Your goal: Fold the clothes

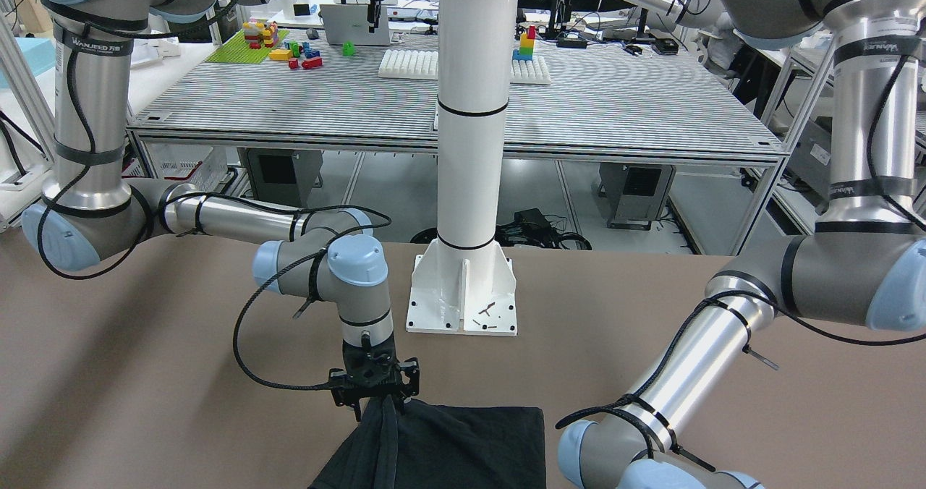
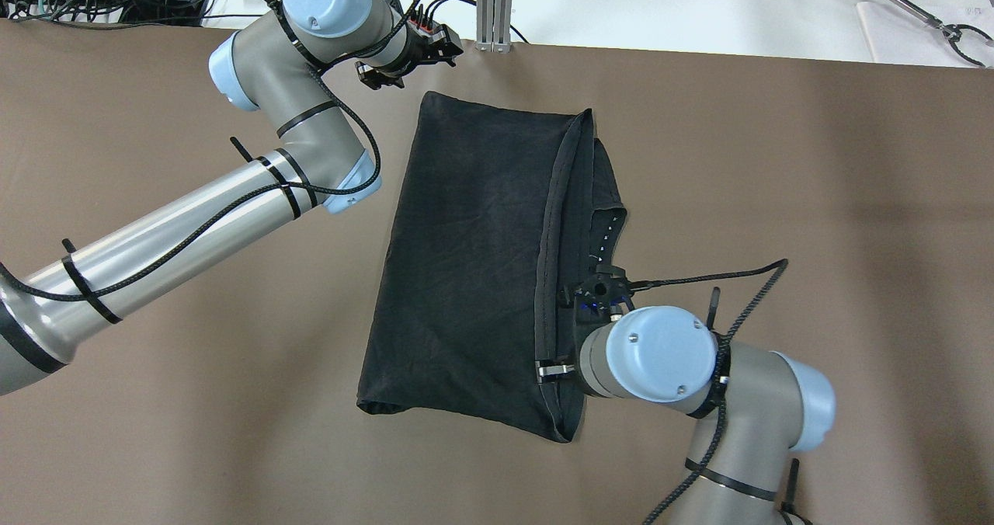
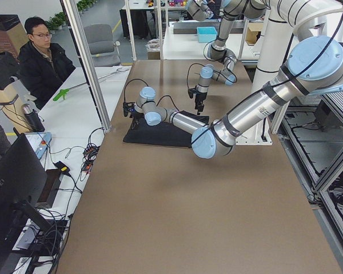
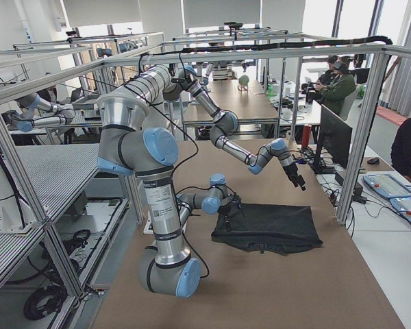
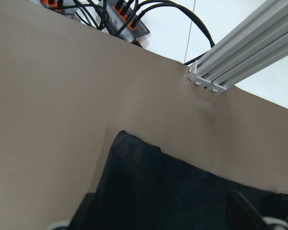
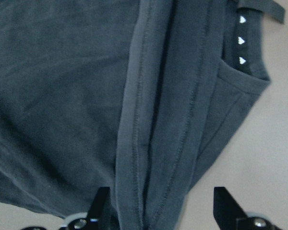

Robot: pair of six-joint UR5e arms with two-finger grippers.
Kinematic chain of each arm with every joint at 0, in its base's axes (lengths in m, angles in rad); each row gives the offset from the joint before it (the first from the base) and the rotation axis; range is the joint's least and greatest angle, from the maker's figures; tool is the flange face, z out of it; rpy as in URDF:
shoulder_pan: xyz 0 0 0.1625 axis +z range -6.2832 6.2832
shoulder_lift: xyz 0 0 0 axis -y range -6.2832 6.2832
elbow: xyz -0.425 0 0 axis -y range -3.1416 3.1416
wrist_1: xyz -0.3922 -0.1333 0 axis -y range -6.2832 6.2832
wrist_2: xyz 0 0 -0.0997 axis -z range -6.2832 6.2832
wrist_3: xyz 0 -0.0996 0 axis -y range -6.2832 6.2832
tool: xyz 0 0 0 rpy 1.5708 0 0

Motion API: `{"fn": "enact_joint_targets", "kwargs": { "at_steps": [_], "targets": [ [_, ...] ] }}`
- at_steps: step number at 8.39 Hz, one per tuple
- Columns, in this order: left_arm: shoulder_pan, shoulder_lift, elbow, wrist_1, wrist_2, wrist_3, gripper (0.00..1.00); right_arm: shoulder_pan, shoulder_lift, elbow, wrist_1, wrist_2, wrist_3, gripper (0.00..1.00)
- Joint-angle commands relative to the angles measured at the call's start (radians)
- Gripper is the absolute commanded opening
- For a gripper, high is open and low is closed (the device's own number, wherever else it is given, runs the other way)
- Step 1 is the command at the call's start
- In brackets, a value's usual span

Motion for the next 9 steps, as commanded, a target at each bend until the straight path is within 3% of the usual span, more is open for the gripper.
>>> {"fn": "enact_joint_targets", "kwargs": {
  "at_steps": [1,3,7,8,9],
  "targets": [
    [-0.007,0.061,-0.058,-0.002,0.000,0.037,0.94,-0.021,0.078,-0.075,-0.074,-0.055,-0.129,0.66],
    [-0.003,0.063,-0.059,-0.002,0.003,0.025,0.94,-0.044,0.089,-0.073,-0.128,-0.079,-0.149,0.62],
    [0.002,0.063,-0.059,-0.002,0.028,0.023,0.94,-0.115,0.071,-0.078,-0.129,-0.140,-0.148,0.56],
    [0.002,0.063,-0.058,-0.002,0.028,0.023,0.94,-0.115,0.071,-0.076,-0.129,-0.142,-0.149,0.40],
    [0.002,0.063,-0.059,-0.002,0.026,0.025,0.94,-0.115,0.069,-0.078,-0.129,-0.142,-0.149,0.08]
  ]
}}
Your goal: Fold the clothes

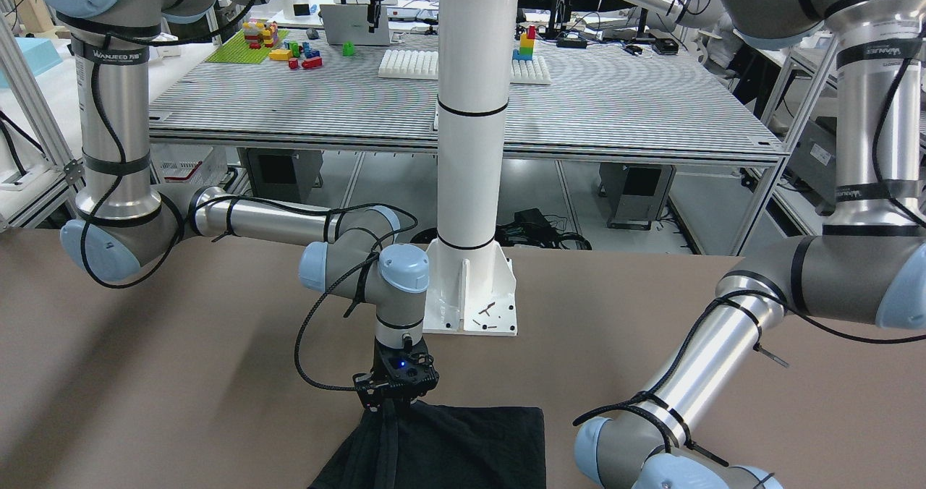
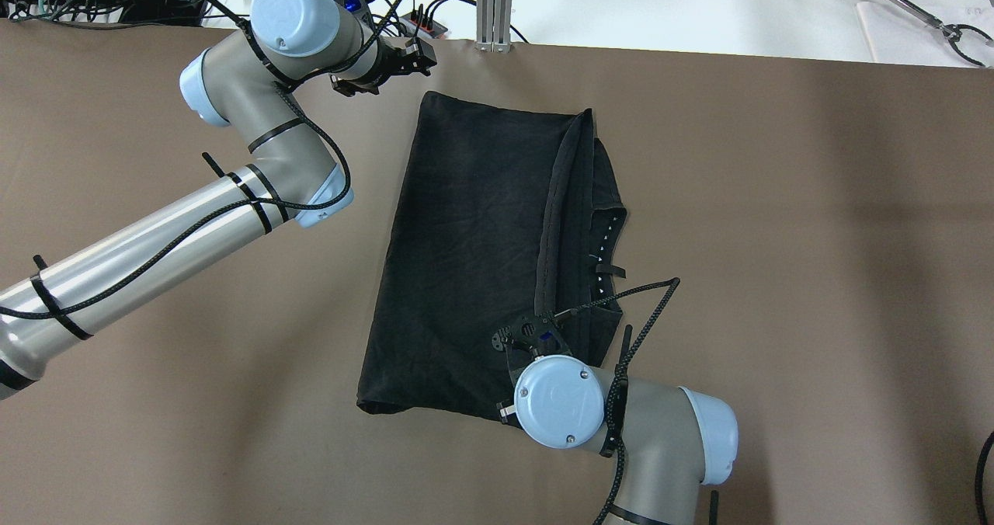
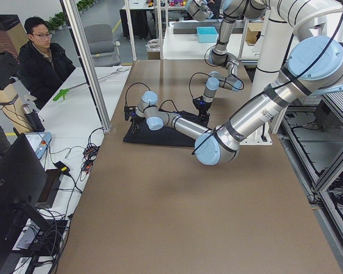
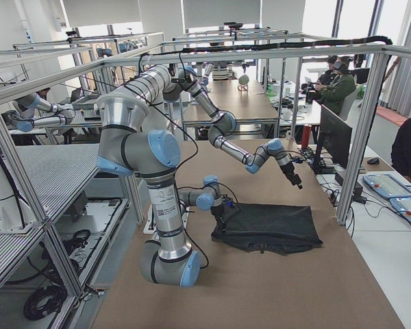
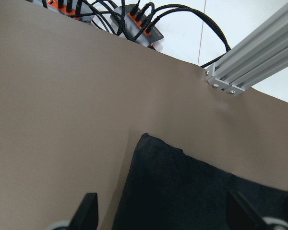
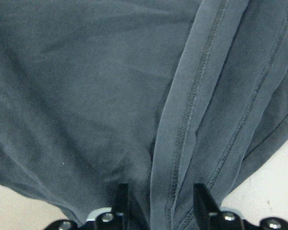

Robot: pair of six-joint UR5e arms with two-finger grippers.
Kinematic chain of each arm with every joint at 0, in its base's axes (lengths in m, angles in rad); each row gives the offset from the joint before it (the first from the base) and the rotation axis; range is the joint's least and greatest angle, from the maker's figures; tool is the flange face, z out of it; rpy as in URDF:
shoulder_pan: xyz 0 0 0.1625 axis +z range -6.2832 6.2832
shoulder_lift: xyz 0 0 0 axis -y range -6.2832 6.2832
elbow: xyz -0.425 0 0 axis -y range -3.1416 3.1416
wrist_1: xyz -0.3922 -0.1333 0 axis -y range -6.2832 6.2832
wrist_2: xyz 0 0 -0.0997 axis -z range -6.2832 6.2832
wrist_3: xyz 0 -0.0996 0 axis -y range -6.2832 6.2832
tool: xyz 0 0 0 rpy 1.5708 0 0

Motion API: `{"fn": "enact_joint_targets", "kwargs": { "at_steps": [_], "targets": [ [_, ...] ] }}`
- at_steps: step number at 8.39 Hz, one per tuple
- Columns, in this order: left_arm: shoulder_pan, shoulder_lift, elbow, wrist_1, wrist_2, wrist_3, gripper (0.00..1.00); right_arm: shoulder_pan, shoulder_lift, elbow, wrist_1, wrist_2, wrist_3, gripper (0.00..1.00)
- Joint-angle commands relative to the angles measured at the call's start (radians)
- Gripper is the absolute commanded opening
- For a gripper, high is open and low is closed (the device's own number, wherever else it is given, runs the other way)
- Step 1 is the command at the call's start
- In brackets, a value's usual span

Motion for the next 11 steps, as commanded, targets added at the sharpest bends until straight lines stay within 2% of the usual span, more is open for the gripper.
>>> {"fn": "enact_joint_targets", "kwargs": {
  "at_steps": [1,3,6,7,9,10,11],
  "targets": [
    [0.000,0.000,0.001,0.000,-0.001,0.002,0.94,-0.003,-0.003,0.002,0.000,-0.003,-0.005,0.00],
    [0.003,0.002,0.001,0.000,-0.001,0.003,0.94,0.043,-0.023,0.039,-0.003,0.035,-0.065,0.00],
    [0.005,0.003,0.001,0.000,0.002,0.002,0.94,0.012,-0.187,0.214,-0.016,0.037,-0.033,0.00],
    [0.007,0.005,-0.001,0.000,0.042,-0.003,0.94,-0.037,-0.211,0.232,-0.020,0.040,0.058,0.00],
    [0.017,0.005,-0.001,0.000,0.059,-0.004,0.94,-0.068,-0.244,0.237,-0.017,0.042,0.097,0.03],
    [0.022,0.003,-0.001,0.000,0.067,-0.004,0.94,-0.065,-0.262,0.252,-0.016,0.045,0.099,0.12],
    [0.023,0.003,-0.001,0.000,0.071,-0.006,0.94,-0.067,-0.297,0.264,-0.010,0.045,0.120,0.52]
  ]
}}
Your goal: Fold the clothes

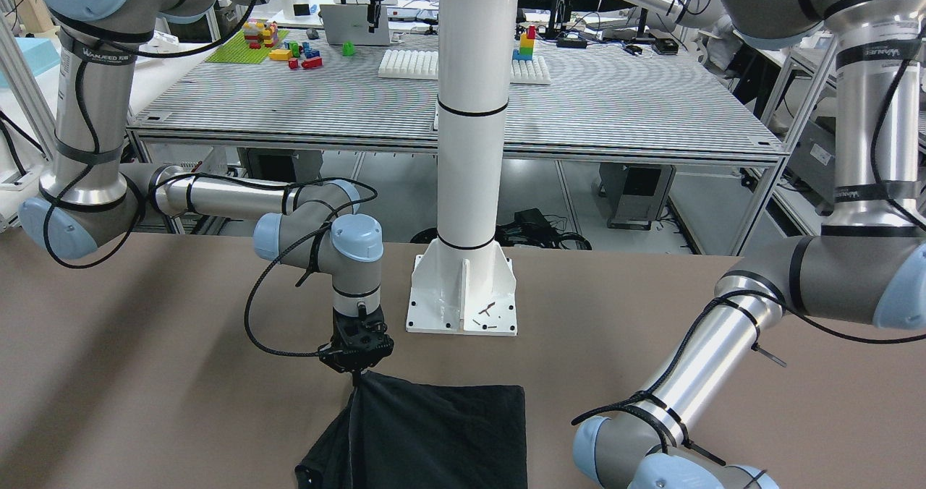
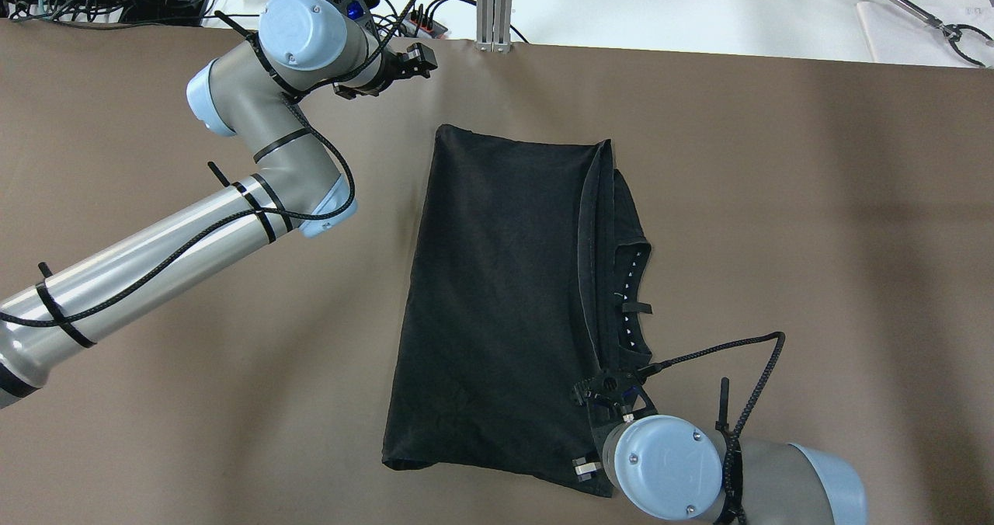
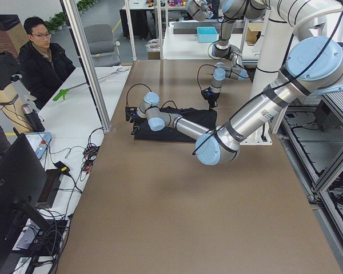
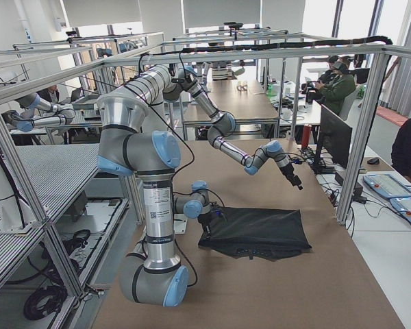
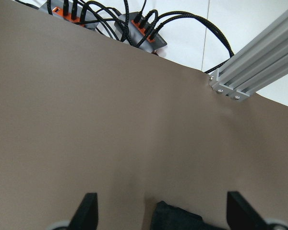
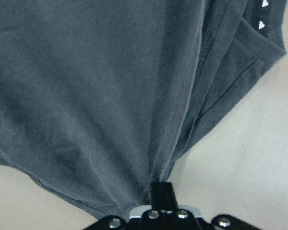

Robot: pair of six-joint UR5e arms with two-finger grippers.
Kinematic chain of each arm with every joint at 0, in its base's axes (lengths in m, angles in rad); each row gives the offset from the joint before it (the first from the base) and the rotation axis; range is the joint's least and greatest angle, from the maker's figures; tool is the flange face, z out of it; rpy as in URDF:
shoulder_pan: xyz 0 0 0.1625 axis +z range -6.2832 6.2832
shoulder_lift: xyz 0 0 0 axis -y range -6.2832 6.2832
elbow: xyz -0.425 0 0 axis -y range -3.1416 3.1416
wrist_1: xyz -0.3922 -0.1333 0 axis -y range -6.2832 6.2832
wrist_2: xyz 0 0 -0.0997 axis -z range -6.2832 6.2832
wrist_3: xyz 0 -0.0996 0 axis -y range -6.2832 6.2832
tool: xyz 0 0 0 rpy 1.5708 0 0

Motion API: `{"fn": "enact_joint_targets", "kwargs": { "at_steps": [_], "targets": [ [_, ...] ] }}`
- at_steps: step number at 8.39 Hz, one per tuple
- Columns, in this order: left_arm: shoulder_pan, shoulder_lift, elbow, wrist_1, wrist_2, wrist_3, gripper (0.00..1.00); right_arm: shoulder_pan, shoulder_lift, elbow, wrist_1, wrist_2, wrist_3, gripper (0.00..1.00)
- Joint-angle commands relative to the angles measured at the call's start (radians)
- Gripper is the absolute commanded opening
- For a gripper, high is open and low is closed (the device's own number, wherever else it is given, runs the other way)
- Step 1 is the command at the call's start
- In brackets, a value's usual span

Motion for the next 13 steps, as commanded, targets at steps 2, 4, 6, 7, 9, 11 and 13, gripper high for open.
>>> {"fn": "enact_joint_targets", "kwargs": {
  "at_steps": [2,4,6,7,9,11,13],
  "targets": [
    [0.006,-0.004,0.001,0.002,0.012,-0.002,0.94,-0.018,-0.049,0.020,0.009,0.004,0.084,0.95],
    [0.006,-0.007,0.000,0.000,0.011,-0.002,0.94,0.005,-0.027,0.010,0.007,0.001,0.059,0.95],
    [0.006,-0.010,-0.002,0.002,0.011,-0.002,0.94,0.080,0.043,-0.056,0.001,0.000,-0.004,0.95],
    [0.005,0.002,-0.034,0.006,0.008,-0.002,0.94,0.096,0.082,-0.114,0.006,0.000,-0.005,0.95],
    [0.005,0.007,-0.040,0.006,0.008,-0.002,0.94,0.134,0.097,-0.156,0.006,-0.002,-0.059,0.95],
    [0.005,0.008,-0.042,0.006,0.006,-0.002,0.94,0.139,0.097,-0.184,0.007,-0.003,-0.065,0.95],
    [0.005,0.008,-0.040,0.006,0.003,0.000,0.94,0.143,0.097,-0.187,0.007,-0.003,-0.065,0.95]
  ]
}}
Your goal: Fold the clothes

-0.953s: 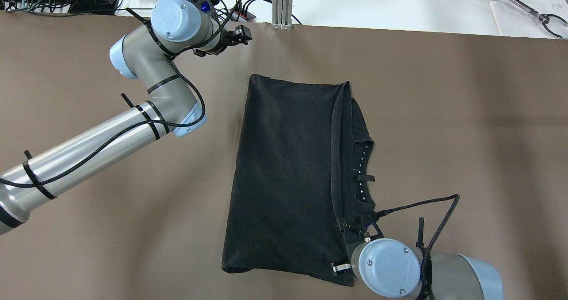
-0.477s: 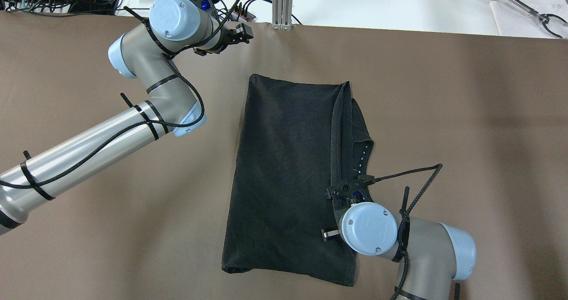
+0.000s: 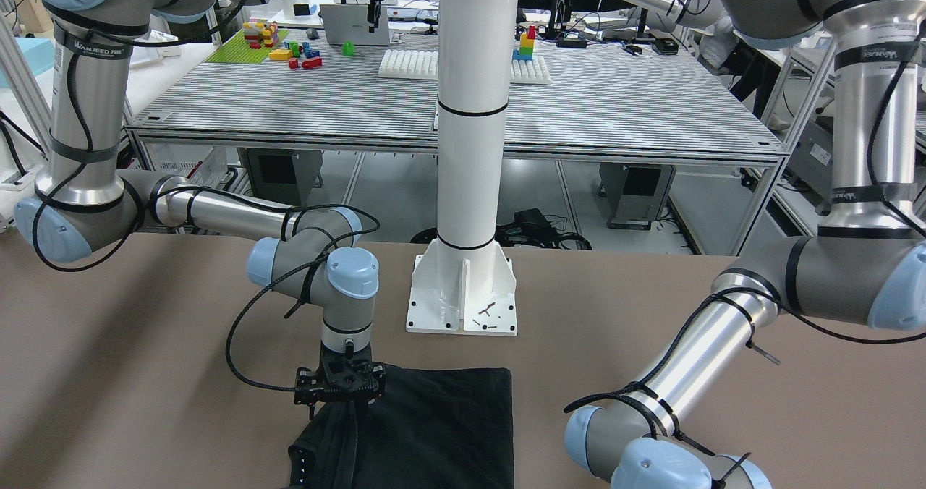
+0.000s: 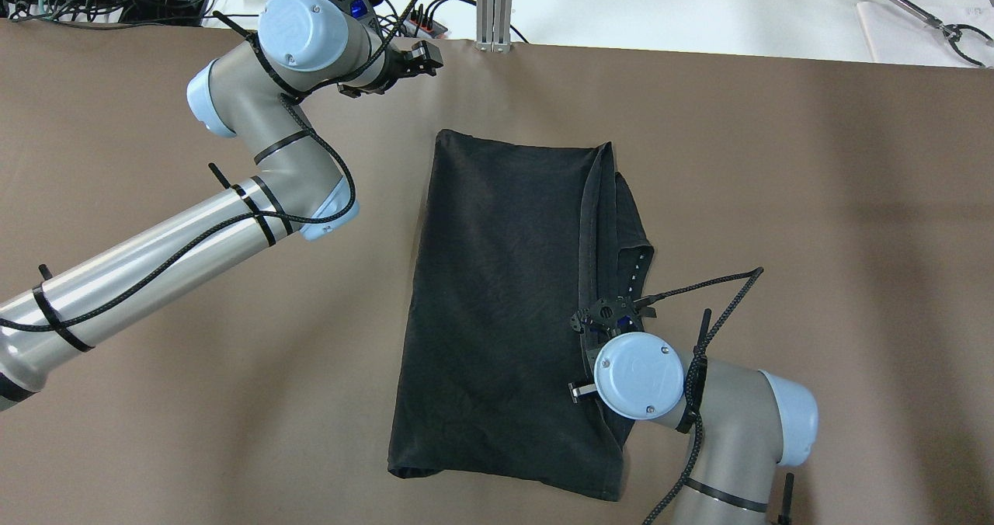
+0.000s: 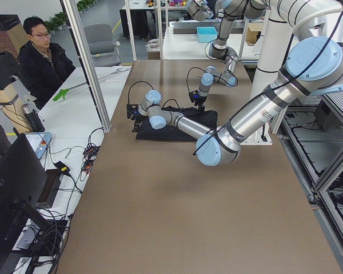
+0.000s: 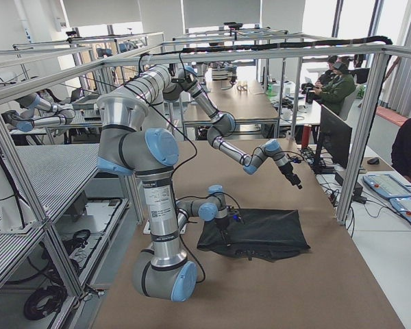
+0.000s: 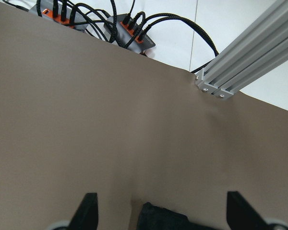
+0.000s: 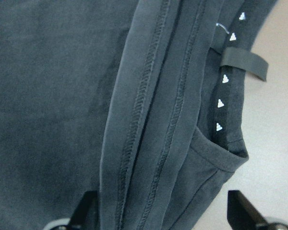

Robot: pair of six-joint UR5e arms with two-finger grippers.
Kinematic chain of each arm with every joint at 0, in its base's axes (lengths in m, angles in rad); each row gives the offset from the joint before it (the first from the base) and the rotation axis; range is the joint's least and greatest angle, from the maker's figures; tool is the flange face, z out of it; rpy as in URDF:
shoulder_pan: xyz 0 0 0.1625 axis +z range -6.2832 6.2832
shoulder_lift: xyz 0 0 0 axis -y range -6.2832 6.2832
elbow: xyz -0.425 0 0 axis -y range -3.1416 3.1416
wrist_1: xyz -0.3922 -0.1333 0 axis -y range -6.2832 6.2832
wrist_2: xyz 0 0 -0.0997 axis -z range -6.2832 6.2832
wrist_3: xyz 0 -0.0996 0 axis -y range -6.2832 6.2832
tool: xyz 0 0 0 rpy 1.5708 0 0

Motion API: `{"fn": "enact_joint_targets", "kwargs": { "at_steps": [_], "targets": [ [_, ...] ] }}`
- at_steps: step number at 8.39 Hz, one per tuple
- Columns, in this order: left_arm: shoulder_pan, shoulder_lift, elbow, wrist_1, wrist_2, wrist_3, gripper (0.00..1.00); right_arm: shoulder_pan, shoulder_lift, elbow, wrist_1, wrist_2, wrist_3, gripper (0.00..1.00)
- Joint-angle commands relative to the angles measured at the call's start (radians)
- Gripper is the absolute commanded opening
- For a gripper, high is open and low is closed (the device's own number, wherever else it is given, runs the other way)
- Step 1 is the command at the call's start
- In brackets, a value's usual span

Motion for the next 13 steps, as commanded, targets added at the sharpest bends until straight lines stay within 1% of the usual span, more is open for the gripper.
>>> {"fn": "enact_joint_targets", "kwargs": {
  "at_steps": [1,3,4,5,6,8,9,10,11,12,13],
  "targets": [
    [0.000,0.001,0.001,0.000,-0.003,0.001,0.94,0.006,0.001,-0.007,0.000,0.000,-0.004,0.95],
    [0.000,0.004,-0.001,0.000,-0.001,0.001,0.94,0.018,-0.002,-0.007,0.000,0.000,-0.031,0.95],
    [0.000,0.004,-0.001,0.000,-0.001,0.001,0.94,0.039,-0.027,-0.005,0.003,0.006,-0.084,0.94],
    [0.000,0.005,-0.001,0.000,-0.001,0.001,0.94,0.055,-0.074,0.020,0.011,0.007,-0.159,0.95],
    [0.000,0.005,-0.001,0.000,0.000,0.001,0.94,0.064,-0.103,0.053,0.011,0.012,-0.171,0.95],
    [0.000,0.004,-0.002,0.000,-0.001,0.001,0.94,0.072,-0.113,0.067,0.009,0.062,-0.171,0.94],
    [0.000,0.004,-0.002,0.002,-0.003,0.001,0.94,0.087,-0.096,0.065,0.009,0.064,-0.171,0.95],
    [-0.002,0.004,-0.002,0.000,-0.004,0.002,0.94,0.123,-0.009,0.021,0.002,0.064,-0.169,0.94],
    [0.000,0.004,-0.002,0.000,-0.004,0.002,0.94,0.125,0.058,-0.061,0.008,0.064,-0.157,0.94],
    [0.000,0.004,-0.002,0.000,-0.006,0.002,0.94,0.125,0.109,-0.114,0.011,0.064,-0.148,0.94],
    [0.000,0.004,-0.002,0.000,-0.006,0.002,0.94,0.124,0.132,-0.143,0.011,0.064,-0.143,0.95]
  ]
}}
